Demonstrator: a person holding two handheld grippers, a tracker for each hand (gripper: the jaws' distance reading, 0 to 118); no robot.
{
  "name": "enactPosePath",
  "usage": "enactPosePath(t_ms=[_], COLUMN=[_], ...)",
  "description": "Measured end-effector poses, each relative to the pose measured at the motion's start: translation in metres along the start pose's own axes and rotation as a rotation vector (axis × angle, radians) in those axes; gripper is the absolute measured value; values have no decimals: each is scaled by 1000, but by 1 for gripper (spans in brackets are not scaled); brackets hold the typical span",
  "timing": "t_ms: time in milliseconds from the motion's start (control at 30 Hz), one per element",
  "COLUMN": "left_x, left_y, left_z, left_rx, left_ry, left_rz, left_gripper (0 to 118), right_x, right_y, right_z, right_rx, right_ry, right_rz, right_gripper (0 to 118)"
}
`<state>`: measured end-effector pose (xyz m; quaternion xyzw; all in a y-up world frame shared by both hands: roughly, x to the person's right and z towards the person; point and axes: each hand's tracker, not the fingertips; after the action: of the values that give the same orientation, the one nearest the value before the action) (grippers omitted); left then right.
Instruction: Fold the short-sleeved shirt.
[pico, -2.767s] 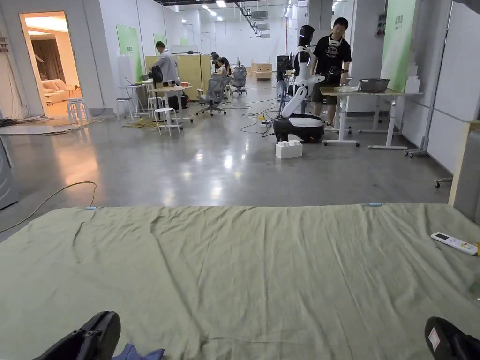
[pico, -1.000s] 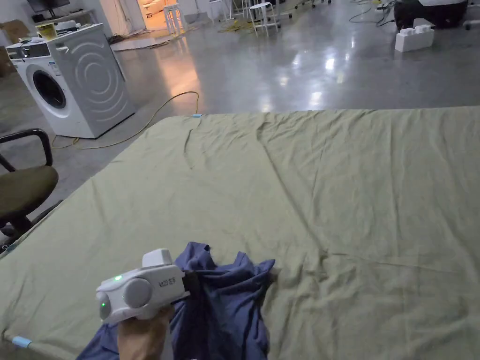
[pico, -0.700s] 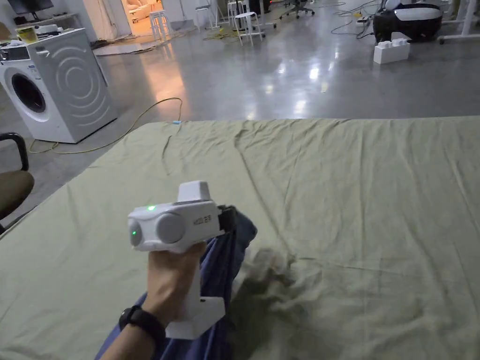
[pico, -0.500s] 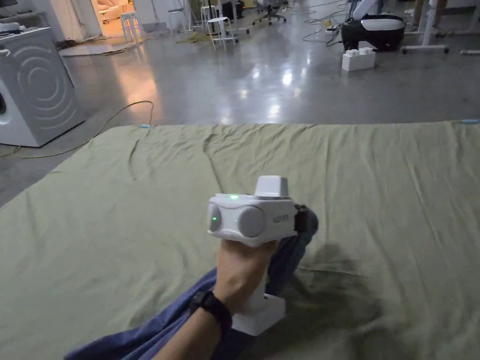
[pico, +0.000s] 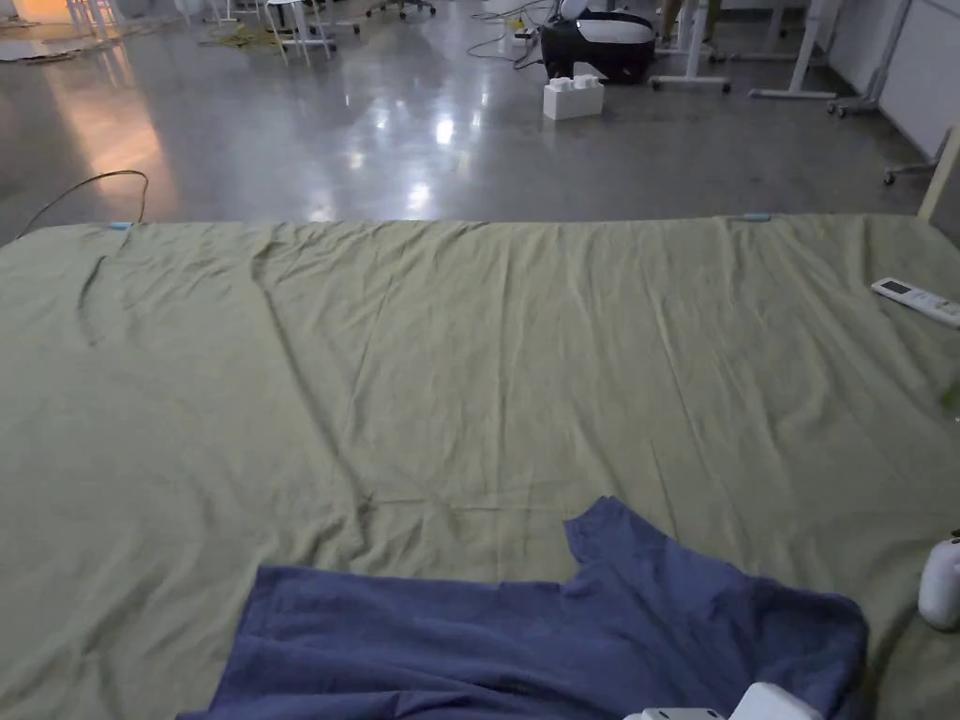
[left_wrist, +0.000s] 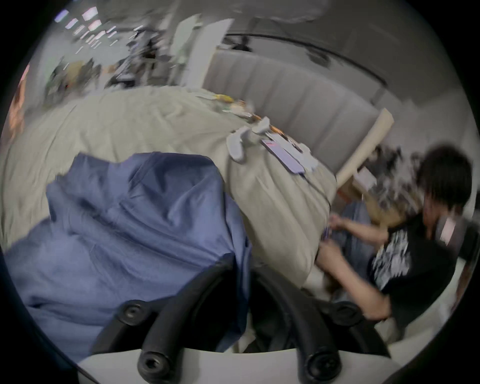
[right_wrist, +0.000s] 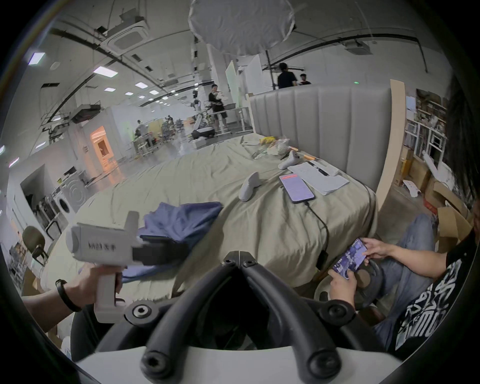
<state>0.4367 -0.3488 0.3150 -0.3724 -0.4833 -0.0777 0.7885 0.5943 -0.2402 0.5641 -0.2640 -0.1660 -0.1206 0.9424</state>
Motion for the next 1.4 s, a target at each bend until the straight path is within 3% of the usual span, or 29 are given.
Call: enactPosePath(t_ms=[100, 200, 400, 533, 600, 733, 833, 967, 1100, 1233, 1400], left_x=[-17, -47, -71, -40, -24, 1, 15, 29, 36, 36, 35], left_y=[-8, -8, -21, -37, -47, -70, -88, -99, -96, -89, -86], left_z=[37, 114, 295, 368, 397, 422, 431, 444, 451, 455, 459], left_rx=[32, 196, 434, 533, 576, 643, 718, 725, 719, 736, 737], left_ry=[25, 55, 492, 724, 779, 821, 871, 871, 924, 945, 939], left_rz=[64, 187, 171, 10, -8, 80, 79, 109, 121, 108, 99], left_gripper=[76, 80, 81, 80, 78, 57, 10, 0, 0, 0, 0], right_x=[-22, -44, -91, -118, -128, -140, -141, -132, -120, -117, -121], right_y=[0, 5, 38, 60, 70, 81, 83, 81, 78, 76, 78], right_z=[-4, -12, -17, -13, -5, 15, 27, 40, 38, 28, 33], right_rx=[30, 77, 214, 263, 287, 374, 422, 473, 425, 348, 391], right_ry=[76, 154, 301, 334, 359, 368, 352, 322, 363, 364, 359], right_rz=[30, 56, 129, 167, 194, 289, 328, 397, 255, 187, 207], right_gripper=[0, 0, 0, 0, 0, 0, 0, 0, 0, 0, 0])
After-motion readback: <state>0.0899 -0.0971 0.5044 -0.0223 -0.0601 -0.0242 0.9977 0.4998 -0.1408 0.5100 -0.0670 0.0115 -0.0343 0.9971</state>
